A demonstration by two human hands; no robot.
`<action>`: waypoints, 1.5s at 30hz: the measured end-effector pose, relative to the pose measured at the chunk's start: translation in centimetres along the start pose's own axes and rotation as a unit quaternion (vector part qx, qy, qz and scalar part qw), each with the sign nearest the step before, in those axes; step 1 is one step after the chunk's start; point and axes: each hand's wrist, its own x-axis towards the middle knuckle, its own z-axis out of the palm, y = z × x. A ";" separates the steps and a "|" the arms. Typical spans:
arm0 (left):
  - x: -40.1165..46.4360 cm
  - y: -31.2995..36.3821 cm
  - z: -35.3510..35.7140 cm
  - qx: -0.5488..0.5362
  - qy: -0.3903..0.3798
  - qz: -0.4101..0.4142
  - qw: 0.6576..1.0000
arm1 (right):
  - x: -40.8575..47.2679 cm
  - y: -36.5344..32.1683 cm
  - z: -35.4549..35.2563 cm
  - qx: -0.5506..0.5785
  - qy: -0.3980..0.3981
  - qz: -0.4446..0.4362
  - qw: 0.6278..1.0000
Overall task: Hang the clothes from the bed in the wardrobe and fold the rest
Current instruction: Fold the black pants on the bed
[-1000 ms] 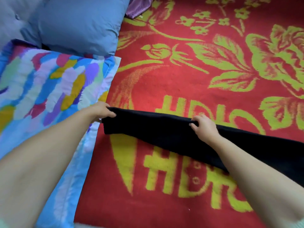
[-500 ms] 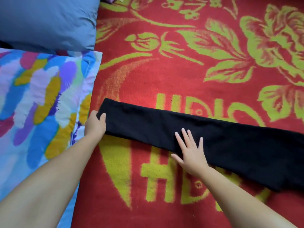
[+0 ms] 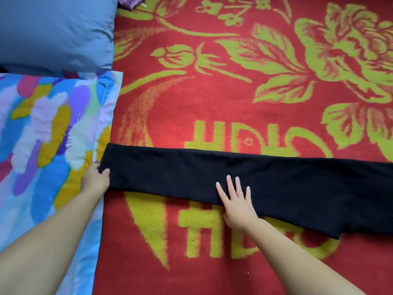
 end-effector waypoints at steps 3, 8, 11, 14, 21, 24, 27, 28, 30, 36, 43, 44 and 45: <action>0.1 0.4 1.1 -0.004 -0.001 -0.034 0.999 | -0.3 -0.5 -1.0 0.059 -0.023 0.006 0.998; -2.6 3.4 -0.7 -0.014 0.035 0.092 0.995 | -1.5 -1.0 -3.5 0.321 0.035 0.010 0.946; -6.5 6.6 -1.2 -0.076 0.022 0.184 0.980 | -1.7 -2.6 -6.9 0.565 0.063 0.071 0.820; -12.5 10.3 0.0 -0.081 -0.027 0.300 0.950 | -2.0 -3.5 -10.5 0.736 0.022 0.066 0.673; -22.3 13.3 6.0 -0.192 -0.260 0.338 0.884 | -3.3 1.2 -13.3 0.523 0.169 0.137 0.824; -21.2 12.1 7.8 -0.159 -0.153 0.308 0.925 | -3.2 5.7 -11.8 0.488 0.137 0.174 0.845; -18.6 11.3 9.5 -0.021 -0.050 0.229 0.972 | -2.1 8.1 -9.1 0.472 0.125 0.191 0.851; -17.9 11.2 10.0 0.008 -0.044 0.200 0.979 | -1.8 8.1 -8.1 0.442 0.138 0.197 0.864; -16.9 11.3 10.9 0.020 -0.062 0.161 0.985 | -1.5 7.4 -6.1 0.286 0.207 0.148 0.924; -14.2 11.7 12.4 -0.104 -0.111 0.063 0.986 | 0.3 4.7 -2.3 0.083 0.060 -0.026 0.994; -12.9 12.8 10.5 -0.218 -0.228 0.025 0.949 | -1.2 2.9 -2.9 0.164 -0.005 -0.009 0.986; -13.1 13.2 10.0 -0.228 -0.232 0.040 0.945 | -1.5 3.0 -3.4 0.175 -0.024 -0.011 0.984; -13.6 13.7 9.4 -0.232 -0.229 0.058 0.943 | -1.7 3.0 -4.1 0.205 -0.033 -0.008 0.978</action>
